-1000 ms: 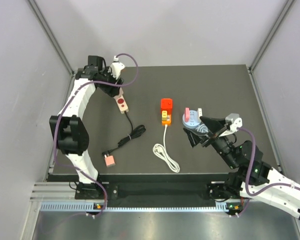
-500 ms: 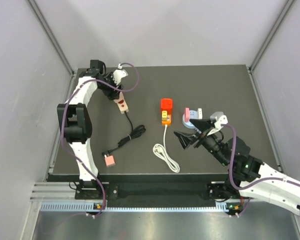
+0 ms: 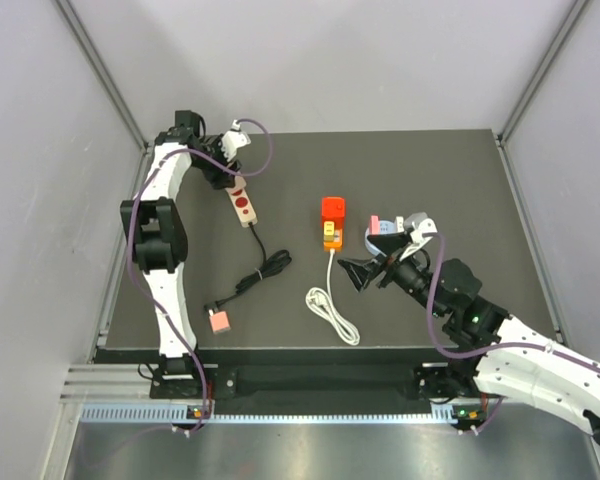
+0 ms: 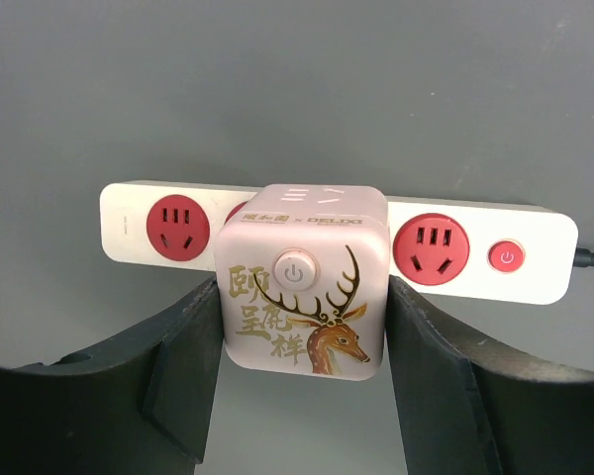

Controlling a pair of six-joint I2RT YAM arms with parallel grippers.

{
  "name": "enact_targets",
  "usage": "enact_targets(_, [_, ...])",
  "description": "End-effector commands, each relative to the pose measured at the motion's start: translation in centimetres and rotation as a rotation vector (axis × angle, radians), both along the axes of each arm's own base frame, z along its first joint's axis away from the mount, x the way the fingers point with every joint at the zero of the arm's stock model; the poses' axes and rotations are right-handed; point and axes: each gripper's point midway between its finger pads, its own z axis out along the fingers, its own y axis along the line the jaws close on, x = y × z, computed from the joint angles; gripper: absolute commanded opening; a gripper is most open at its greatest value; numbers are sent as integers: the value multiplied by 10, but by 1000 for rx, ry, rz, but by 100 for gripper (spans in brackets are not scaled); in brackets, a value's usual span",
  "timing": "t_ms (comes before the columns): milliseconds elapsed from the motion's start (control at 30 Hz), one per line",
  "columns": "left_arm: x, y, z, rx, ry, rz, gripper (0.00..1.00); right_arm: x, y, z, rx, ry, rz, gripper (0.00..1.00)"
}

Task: Insert the plug
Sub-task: Insert the plug into the socket.

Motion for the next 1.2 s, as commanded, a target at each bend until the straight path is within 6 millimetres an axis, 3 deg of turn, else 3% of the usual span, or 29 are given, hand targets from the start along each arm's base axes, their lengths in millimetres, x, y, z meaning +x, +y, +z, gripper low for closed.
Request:
enact_targets(0, [-4, 0, 5, -6, 0, -67, 0, 2, 3, 38, 106, -45, 47, 100])
enact_targets(200, [-13, -3, -1, -21, 29, -99, 0, 9, 3, 33, 112, -32, 34, 100])
enact_targets(567, [-27, -9, 7, -39, 48, -134, 0, 8, 0, 31, 112, -33, 31, 100])
enact_targets(1033, [-21, -12, 34, -18, -14, -132, 0, 7, 2, 33, 106, -56, 40, 100])
enact_targets(1167, [-23, -13, 33, -22, -6, -139, 0, 7, 3, 31, 113, -49, 43, 100])
